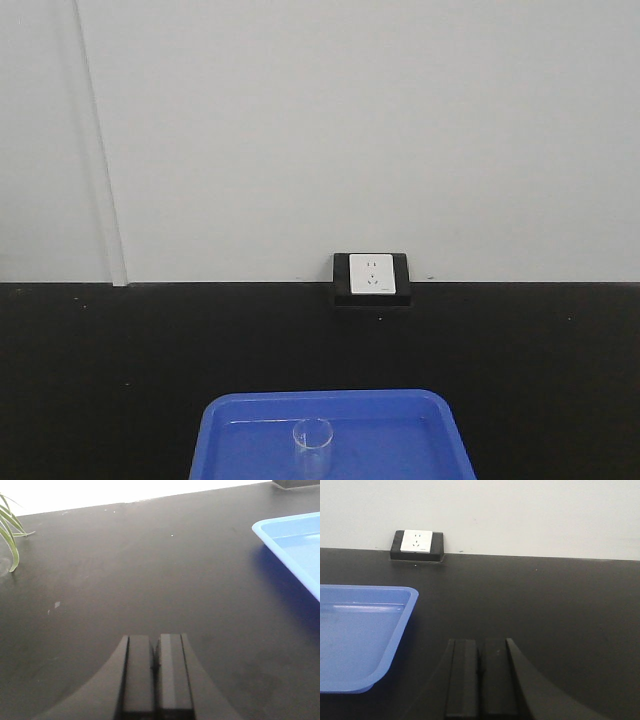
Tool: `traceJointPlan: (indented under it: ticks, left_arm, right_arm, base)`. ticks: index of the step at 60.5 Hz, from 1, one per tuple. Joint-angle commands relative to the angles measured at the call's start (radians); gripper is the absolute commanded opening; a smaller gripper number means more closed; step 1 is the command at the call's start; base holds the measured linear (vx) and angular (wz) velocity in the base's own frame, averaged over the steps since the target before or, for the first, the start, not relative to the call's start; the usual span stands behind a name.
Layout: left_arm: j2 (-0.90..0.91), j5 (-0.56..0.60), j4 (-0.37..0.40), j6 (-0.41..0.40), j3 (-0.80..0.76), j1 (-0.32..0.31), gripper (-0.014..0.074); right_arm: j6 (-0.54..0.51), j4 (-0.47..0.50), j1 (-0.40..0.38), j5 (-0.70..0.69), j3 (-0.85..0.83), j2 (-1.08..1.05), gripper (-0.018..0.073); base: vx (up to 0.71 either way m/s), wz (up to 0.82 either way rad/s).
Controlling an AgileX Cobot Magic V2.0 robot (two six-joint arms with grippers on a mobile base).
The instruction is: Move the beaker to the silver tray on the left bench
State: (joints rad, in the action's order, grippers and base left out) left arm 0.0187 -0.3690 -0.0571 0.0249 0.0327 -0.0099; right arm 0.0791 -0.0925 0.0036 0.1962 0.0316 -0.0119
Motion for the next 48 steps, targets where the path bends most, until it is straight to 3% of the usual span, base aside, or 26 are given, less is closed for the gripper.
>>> traceJointPlan:
  ticks: [1,48]
  left_arm:
    - [0.007,0.081,0.003,-0.002,0.020,-0.005,0.0001]
    - [0.007,0.081,0.003,-0.002,0.020,-0.005,0.0001]
  right_arm:
    - [-0.003,-0.009,-0.005,-0.077,0.005,-0.012,-0.0011]
    - [-0.003,-0.009,-0.005,-0.084,0.005,-0.012,-0.0011]
  base:
    - [0.00,0.00]
    - [0.00,0.00]
